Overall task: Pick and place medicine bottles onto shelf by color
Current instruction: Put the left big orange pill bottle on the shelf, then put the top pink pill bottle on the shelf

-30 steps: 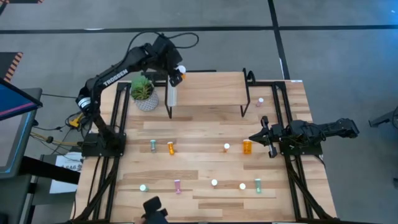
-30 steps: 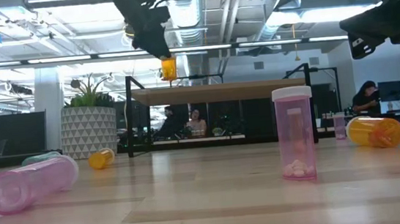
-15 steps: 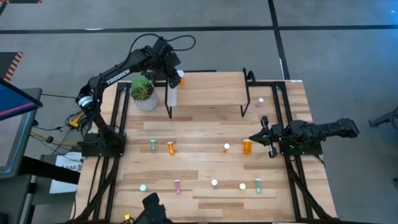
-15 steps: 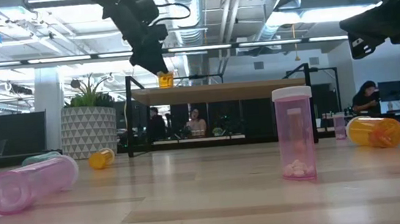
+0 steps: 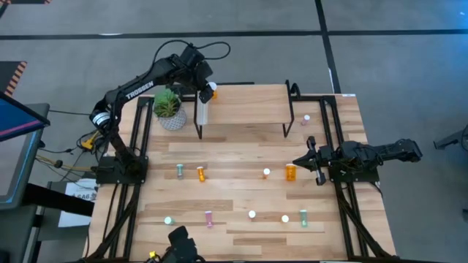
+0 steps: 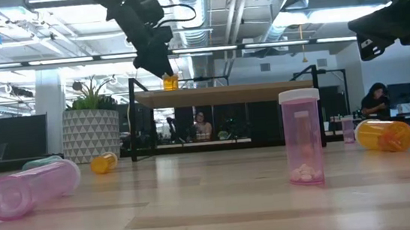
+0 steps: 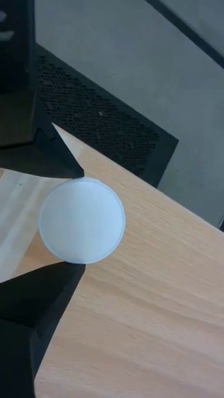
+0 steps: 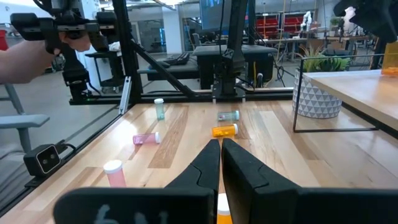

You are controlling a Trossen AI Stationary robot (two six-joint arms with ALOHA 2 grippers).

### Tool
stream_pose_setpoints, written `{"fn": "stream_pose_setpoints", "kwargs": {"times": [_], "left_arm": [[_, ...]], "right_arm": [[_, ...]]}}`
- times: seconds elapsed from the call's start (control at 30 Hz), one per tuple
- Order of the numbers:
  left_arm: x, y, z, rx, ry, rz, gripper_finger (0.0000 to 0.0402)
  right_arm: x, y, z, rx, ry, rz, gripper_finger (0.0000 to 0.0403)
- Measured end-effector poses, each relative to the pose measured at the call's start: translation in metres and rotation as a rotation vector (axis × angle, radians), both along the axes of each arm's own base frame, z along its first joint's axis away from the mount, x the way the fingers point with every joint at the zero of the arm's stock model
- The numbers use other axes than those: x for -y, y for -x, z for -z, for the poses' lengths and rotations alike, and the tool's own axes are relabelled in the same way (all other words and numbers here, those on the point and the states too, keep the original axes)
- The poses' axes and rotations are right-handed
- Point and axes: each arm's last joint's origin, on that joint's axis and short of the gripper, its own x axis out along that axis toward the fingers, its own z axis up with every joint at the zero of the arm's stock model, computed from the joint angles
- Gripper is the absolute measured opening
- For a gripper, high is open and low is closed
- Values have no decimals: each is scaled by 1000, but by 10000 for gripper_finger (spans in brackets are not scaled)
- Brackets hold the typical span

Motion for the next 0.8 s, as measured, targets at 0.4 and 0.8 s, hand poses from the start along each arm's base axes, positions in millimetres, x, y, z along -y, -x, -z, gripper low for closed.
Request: {"fn": "stream_pose_setpoints", "kwargs": {"times": [0.4,0.8], "left_arm": [[4,-1,0,-14,5,7,238],[45,35,-59,86,-113,22,238]], "right_arm": [[0,0,0,0,0,0,43],[0,0,0,0,0,0,43]]}}
